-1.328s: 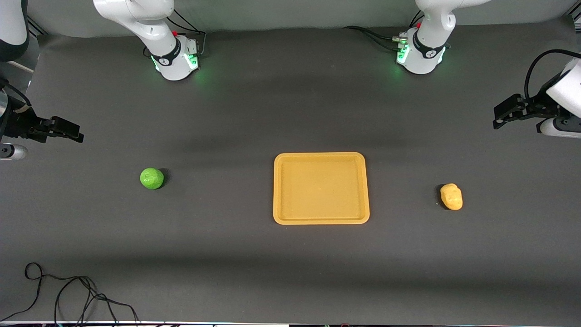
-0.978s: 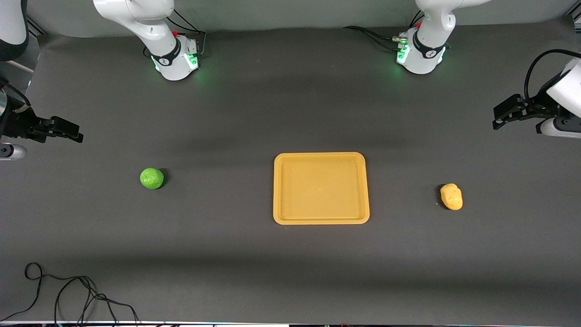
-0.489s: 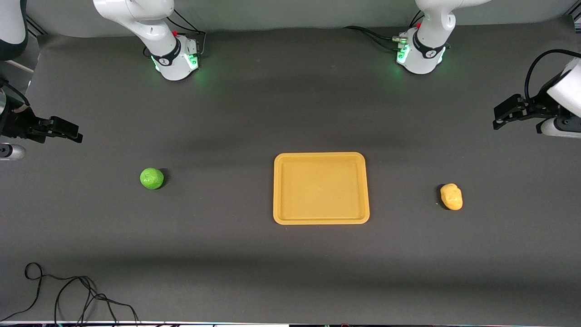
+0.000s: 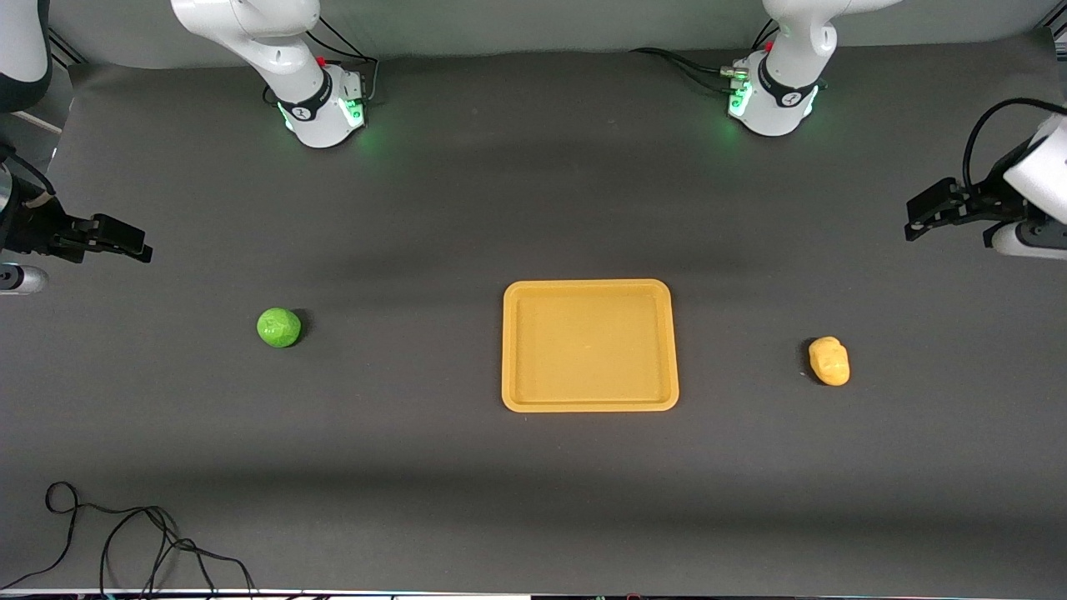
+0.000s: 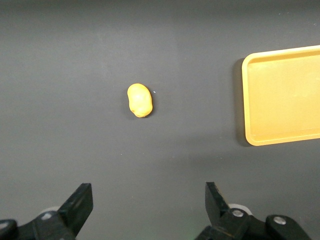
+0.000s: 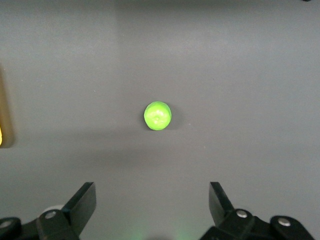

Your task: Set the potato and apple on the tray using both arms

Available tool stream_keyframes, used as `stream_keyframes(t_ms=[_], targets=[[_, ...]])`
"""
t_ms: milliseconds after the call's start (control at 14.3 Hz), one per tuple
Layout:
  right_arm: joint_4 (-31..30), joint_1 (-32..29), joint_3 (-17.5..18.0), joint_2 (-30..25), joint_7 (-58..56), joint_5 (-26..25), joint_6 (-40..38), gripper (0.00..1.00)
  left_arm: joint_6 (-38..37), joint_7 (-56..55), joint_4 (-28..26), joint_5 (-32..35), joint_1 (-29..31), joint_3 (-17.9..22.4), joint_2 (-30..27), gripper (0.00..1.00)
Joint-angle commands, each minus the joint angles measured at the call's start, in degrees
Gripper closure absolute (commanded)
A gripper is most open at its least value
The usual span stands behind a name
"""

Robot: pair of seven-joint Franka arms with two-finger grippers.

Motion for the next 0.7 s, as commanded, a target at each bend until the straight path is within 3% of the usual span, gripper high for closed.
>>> stream_keyframes(t_ms=[0,349,629], targets=[[1.6,0.8,-0.7,0.7,-0.5,1.2,-0.5,0.0,3.1,0.2,0.2,-0.6,0.7,0.3,5.5,0.0],[1.6,0.8,-0.7,0.8,-0.5,1.2,-0.4,0.0,18.3,0.1,0.0,0.4,0.5,0.3,18.6,0.0],[1.6,0.8,-0.7,1.0,-0.5,1.2,-0.4,0.0,25.7,-2.7,-0.3,7.0,0.0,0.3,28.0,0.0]])
